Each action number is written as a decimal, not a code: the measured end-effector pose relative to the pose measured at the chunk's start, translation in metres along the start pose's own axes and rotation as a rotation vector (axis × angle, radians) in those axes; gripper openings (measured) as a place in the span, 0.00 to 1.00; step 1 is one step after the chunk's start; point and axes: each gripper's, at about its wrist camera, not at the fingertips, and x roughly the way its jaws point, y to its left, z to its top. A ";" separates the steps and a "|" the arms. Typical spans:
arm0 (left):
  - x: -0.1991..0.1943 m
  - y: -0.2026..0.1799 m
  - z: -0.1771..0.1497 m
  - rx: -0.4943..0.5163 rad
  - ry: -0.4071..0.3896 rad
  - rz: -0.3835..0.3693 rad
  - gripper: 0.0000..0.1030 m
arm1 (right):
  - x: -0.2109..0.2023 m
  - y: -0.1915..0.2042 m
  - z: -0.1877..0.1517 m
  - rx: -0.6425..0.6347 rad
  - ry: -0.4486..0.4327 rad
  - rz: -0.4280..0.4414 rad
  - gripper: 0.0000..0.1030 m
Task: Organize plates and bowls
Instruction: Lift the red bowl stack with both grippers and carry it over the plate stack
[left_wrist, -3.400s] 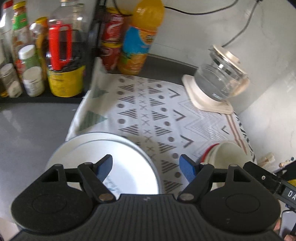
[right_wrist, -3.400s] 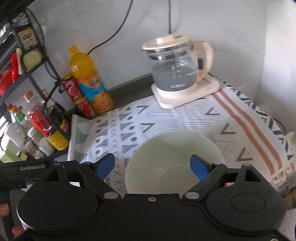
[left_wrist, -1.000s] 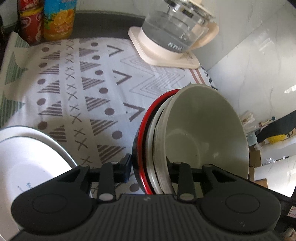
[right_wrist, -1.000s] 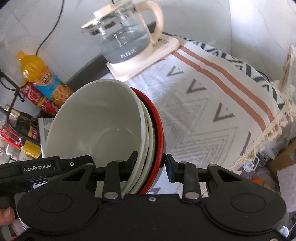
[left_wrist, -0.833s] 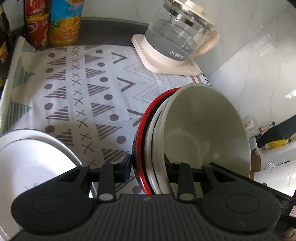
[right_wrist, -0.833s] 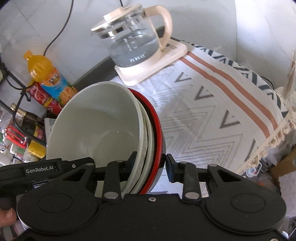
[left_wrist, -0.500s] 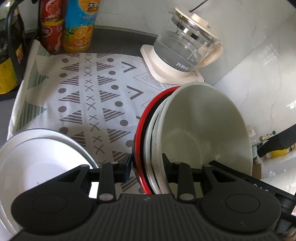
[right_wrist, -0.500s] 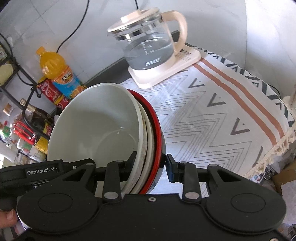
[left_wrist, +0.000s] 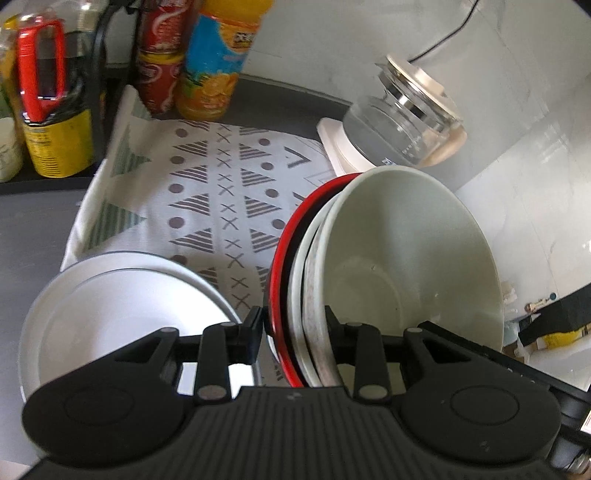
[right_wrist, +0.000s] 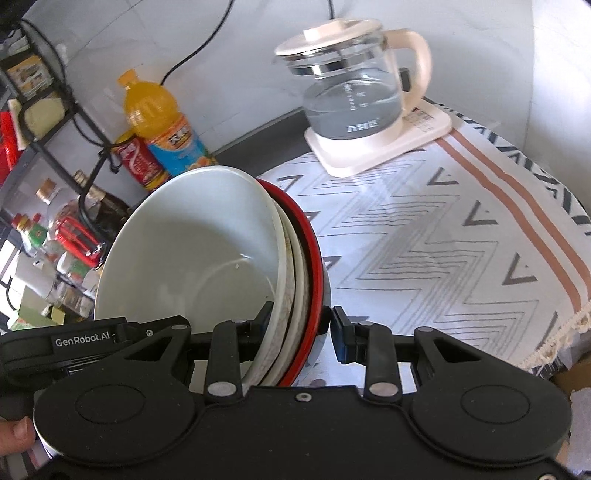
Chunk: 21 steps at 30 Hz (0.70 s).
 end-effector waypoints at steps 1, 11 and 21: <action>-0.002 0.002 0.000 -0.007 -0.006 0.004 0.29 | 0.001 0.002 0.000 -0.006 0.002 0.005 0.30; -0.022 0.022 -0.005 -0.065 -0.045 0.037 0.29 | 0.007 0.023 -0.004 -0.065 0.023 0.049 0.30; -0.040 0.045 -0.016 -0.132 -0.077 0.078 0.29 | 0.019 0.051 -0.020 -0.133 0.061 0.094 0.30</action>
